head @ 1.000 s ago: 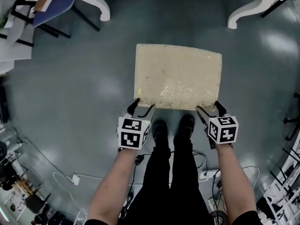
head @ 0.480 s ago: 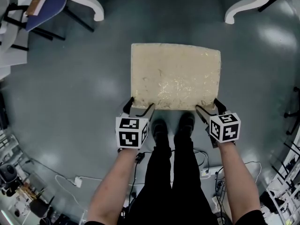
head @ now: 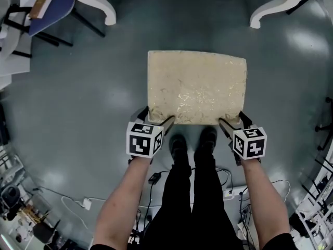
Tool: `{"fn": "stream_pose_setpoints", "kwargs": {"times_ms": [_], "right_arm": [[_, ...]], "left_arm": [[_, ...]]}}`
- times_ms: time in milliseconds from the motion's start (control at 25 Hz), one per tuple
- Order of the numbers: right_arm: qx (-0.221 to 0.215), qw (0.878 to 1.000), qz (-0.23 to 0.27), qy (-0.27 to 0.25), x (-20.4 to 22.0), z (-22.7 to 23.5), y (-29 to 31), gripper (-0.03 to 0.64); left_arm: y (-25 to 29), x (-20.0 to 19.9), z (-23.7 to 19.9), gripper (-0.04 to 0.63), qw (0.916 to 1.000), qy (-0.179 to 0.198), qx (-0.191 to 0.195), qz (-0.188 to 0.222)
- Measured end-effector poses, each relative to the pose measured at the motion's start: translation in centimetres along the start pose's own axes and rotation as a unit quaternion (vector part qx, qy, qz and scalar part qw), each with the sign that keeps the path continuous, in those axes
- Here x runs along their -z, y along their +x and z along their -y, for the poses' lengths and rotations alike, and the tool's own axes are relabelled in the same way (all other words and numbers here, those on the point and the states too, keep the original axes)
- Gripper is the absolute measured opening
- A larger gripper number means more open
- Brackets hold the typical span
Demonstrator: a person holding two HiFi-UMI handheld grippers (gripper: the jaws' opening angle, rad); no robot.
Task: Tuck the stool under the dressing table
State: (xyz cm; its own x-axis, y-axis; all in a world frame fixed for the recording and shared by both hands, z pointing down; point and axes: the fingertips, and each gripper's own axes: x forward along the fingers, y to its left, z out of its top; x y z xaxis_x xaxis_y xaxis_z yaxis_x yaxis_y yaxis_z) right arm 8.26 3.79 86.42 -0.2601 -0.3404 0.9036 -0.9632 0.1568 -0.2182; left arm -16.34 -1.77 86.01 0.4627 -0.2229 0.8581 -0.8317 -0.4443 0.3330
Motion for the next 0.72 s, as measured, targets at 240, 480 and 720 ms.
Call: {"fn": "stream_pose_setpoints", "kwargs": {"times_ms": [240, 480, 720], "right_arm": [[0.01, 1.0, -0.007, 0.006, -0.1, 0.1, 0.2, 0.371], [0.021, 0.999, -0.03, 0.007, -0.2, 0.4, 0.1, 0.37], [0.025, 1.0, -0.011, -0.003, -4.0, 0.4, 1.1, 0.364]], "left_arm": [[0.4, -0.4, 0.0, 0.426, 0.9998, 0.016, -0.005, -0.008], [0.5, -0.6, 0.2, 0.419, 0.9999, 0.016, 0.002, -0.003], [0.6, -4.0, -1.7, 0.405, 0.9996, 0.018, -0.011, 0.02]]}}
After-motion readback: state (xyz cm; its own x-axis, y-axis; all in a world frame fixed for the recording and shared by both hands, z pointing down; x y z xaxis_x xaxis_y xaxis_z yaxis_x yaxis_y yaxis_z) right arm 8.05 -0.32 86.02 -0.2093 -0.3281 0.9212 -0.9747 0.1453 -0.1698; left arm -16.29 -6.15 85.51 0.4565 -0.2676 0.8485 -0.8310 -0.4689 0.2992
